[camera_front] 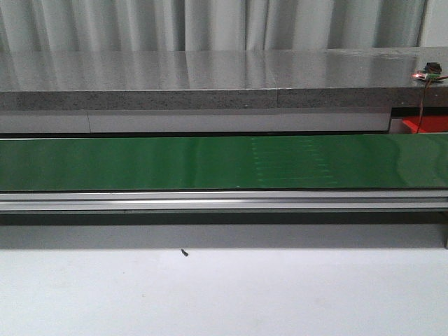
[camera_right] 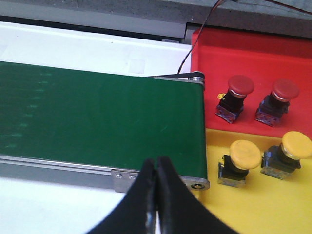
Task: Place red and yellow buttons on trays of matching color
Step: 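Lower the left gripper and grasp a red-capped button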
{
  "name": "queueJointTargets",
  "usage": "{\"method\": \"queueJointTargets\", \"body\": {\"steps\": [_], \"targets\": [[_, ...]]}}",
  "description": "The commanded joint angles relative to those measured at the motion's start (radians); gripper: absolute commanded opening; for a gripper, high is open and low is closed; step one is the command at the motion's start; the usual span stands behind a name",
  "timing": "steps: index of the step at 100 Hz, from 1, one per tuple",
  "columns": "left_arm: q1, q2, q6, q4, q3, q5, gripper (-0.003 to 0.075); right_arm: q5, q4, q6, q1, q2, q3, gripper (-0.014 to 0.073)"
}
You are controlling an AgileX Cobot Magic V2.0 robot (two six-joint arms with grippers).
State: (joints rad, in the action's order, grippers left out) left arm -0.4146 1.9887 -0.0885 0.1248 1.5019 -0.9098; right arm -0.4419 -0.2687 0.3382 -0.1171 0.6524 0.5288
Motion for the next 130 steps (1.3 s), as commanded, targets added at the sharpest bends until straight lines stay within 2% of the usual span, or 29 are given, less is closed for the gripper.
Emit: {"method": "queueJointTargets", "body": {"steps": [1,11,30,40,90,130], "targets": [[-0.002,-0.032,-0.008,0.02,0.03,0.026,0.0495,0.066,-0.011,0.008,0.001,-0.004,0.027,-0.0122],[-0.002,-0.026,-0.008,0.02,0.03,0.041,0.0416,0.065,-0.011,0.008,0.001,-0.004,0.027,-0.0122],[-0.002,-0.026,-0.008,0.02,0.03,0.05,0.0174,0.065,-0.011,0.008,0.001,-0.004,0.027,-0.0122],[-0.002,-0.033,0.001,0.02,0.03,0.048,0.0111,0.064,-0.011,0.008,0.001,-0.004,0.027,-0.0122],[0.023,-0.306,0.067,0.009,0.03,-0.016,0.0105,0.062,-0.011,0.008,0.001,-0.004,0.027,-0.0122],[0.205,-0.358,0.082,0.02,-0.028,-0.022,0.0105,0.063,-0.011,0.008,0.001,-0.004,0.027,-0.0122]]}}
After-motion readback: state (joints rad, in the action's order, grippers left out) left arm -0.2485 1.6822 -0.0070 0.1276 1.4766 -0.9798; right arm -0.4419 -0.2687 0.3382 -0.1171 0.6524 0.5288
